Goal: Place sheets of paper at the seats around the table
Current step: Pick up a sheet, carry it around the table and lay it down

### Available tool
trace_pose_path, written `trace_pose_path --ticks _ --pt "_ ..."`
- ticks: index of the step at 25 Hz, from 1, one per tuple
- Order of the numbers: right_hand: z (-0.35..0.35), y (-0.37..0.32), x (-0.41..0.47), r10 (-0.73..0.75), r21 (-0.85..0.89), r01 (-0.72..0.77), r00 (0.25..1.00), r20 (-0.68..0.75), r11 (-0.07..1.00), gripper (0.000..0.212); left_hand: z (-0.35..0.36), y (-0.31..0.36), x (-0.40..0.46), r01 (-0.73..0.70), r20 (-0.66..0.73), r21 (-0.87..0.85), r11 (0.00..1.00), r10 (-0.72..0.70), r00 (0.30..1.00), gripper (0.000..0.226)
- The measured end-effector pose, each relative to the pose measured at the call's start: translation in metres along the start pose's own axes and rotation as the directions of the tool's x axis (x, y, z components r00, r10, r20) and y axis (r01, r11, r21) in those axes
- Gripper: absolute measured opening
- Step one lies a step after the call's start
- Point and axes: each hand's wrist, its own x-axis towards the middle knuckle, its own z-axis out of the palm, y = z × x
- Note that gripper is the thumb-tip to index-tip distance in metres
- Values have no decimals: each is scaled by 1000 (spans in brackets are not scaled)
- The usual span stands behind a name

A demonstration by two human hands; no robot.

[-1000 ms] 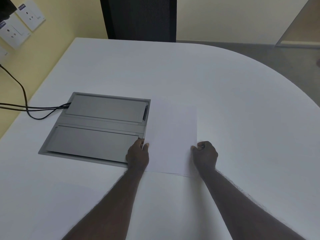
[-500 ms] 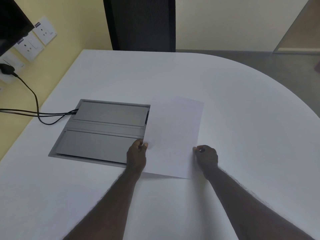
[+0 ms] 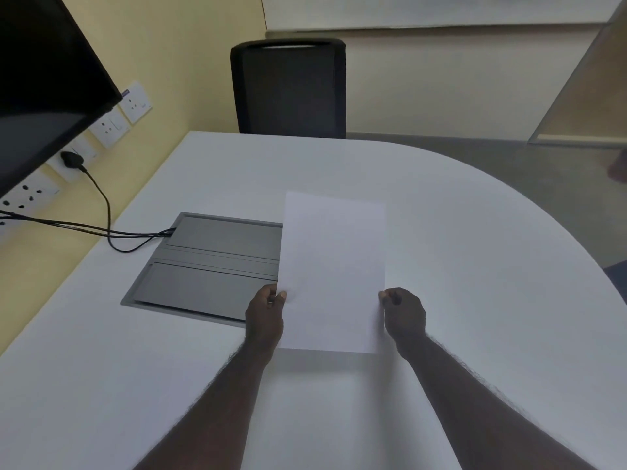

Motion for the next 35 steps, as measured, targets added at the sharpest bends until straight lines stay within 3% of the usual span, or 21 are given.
trace_pose_path --ticks 14,28,35 --pt "-83 -40 -74 -232 104 228 972 37 968 15 -35 59 -103 -78 -73 -73 994 72 995 11" --pt "-153 -4 -202 -272 127 283 957 -100 951 15 -59 56 -219 -141 -8 -156 978 142 990 11" --pt "-208 22 -250 -236 160 265 955 -179 951 16 -44 69 -272 -147 90 -199 969 168 982 10"
